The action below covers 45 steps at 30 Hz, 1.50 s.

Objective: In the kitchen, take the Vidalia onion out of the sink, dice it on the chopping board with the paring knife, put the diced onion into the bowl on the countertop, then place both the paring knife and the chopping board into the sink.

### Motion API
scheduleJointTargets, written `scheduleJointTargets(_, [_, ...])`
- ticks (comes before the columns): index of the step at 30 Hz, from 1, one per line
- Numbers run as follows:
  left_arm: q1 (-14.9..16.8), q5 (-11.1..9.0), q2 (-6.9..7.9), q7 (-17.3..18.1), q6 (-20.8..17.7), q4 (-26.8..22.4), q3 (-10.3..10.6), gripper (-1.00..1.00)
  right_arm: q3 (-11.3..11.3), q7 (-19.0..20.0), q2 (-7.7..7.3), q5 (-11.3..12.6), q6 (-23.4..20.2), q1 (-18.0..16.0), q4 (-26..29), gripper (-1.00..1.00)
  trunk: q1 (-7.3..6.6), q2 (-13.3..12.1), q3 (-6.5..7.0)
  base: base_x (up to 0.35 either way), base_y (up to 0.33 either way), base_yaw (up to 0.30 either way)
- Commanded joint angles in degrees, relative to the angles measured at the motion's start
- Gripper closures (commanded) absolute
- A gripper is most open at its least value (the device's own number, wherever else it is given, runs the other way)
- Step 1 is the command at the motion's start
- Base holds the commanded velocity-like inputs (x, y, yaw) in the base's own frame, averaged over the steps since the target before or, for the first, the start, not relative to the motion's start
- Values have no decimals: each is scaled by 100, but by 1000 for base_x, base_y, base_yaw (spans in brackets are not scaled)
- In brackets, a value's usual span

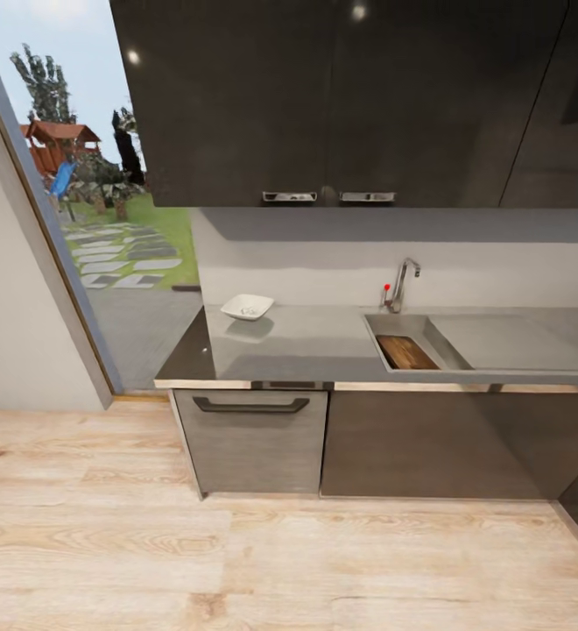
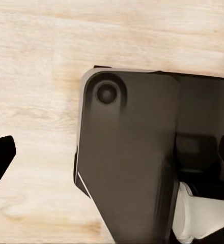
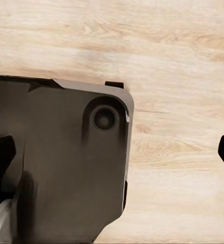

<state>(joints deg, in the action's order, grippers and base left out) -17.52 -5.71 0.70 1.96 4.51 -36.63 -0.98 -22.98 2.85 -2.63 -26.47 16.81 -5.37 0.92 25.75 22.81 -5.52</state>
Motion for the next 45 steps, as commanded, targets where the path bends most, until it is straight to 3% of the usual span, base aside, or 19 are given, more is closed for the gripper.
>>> scheduleJointTargets(1, [26,-60,7,18,-66,15,-4,-100,-48,25,-16,-25,-12,6,-3,-100,4,11,-1,0,0,0])
scheduleJointTargets(5, [287,-63,89,-74,-537,283,-10,-100,-51,15,-157,-18,-242,38,-1,-100,4,11,35,0,0,0])
scheduleJointTargets(9, [589,-75,163,-173,-775,692,-15,-100,-56,24,-221,-17,-533,43,-3,-100,4,11,72,0,0,0])
scheduleJointTargets(14, [1012,-79,175,-207,-843,1158,-16,-100,-54,60,-240,-16,-1191,84,-7,-100,4,11,119,0,0,0])
scheduleJointTargets(17, [1171,-82,171,-265,-853,1273,-16,-100,-51,76,-138,-16,-1333,283,-8,-100,4,11,147,0,0,-29])
scheduleJointTargets(25, [1210,-81,144,-266,-801,1456,16,-100,-163,75,-50,177,-1355,351,20,-100,4,11,221,0,0,-47])
scheduleJointTargets(40, [1211,-65,148,-260,-770,2659,30,-100,-206,66,-87,367,-1322,352,37,-100,4,11,360,0,0,-1])
scheduleJointTargets(45, [1212,-62,149,-258,-768,2821,35,-100,-211,53,-89,378,-1304,352,39,-100,4,11,406,0,0,0])
